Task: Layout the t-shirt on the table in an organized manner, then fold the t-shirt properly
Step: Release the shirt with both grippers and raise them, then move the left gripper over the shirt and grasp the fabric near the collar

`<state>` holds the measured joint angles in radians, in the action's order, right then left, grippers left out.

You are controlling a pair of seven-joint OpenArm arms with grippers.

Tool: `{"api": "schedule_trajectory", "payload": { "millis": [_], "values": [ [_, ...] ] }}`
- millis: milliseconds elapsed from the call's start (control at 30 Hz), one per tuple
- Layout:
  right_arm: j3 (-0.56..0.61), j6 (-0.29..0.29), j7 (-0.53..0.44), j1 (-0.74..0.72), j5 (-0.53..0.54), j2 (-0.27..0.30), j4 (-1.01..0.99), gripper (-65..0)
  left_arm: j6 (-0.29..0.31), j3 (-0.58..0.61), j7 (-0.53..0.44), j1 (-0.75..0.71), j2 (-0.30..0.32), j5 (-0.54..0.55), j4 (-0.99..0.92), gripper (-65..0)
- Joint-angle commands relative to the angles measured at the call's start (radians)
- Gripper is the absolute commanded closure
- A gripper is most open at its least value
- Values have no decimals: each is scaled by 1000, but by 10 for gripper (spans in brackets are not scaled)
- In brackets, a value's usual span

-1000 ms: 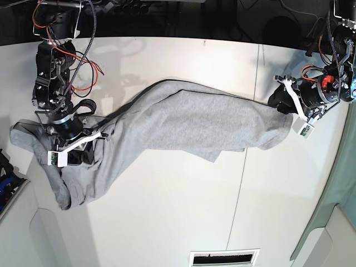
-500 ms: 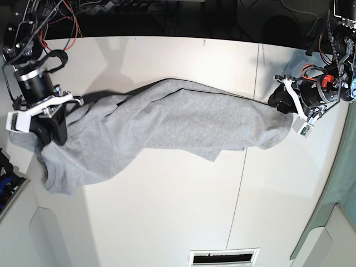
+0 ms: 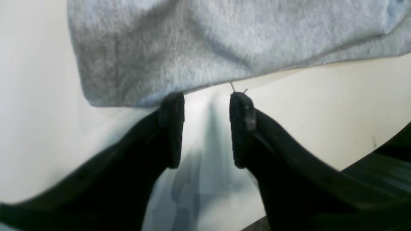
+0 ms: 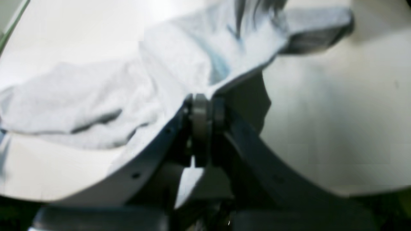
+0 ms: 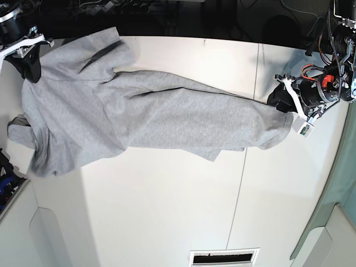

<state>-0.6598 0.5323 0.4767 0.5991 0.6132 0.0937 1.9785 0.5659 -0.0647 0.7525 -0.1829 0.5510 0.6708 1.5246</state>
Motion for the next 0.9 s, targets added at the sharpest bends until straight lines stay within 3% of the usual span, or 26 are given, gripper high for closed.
{"api": "schedule_trajectory", "payload": {
  "millis": [0, 167, 267, 367, 433, 633, 767, 867],
  "values": [
    [-6, 5, -23, 17, 19, 8, 13, 0, 7, -8, -11, 11, 17, 14, 13, -253],
    [-4, 3, 17, 30, 20, 8, -93, 0, 7, -8, -11, 11, 17, 37, 13, -253],
    [0, 4, -13, -10, 20, 8, -220, 0, 7, -8, -16, 11, 17, 63, 13, -253],
    [0, 4, -27, -69, 36, 10, -319, -184, 25, -8, -15, 12, 16, 79, 18, -253],
    [0, 8, -23, -100, 64, 18, -338, -247, 56, -8, -11, 11, 16, 81, 34, -253],
    [-2, 7, -24, -162, 87, 81, -279, -248, 59, -8, 5, 11, 16, 82, 188, -253],
    [-17, 6, -24, -212, 82, 116, -234, -248, 60, 2, 11, 5, 12, 149, 308, -253],
    [-24, -38, -25, -276, 12, 158, -243, -249, 60, 62, 11, 3, -19, 148, 388, -253]
  ]
}}
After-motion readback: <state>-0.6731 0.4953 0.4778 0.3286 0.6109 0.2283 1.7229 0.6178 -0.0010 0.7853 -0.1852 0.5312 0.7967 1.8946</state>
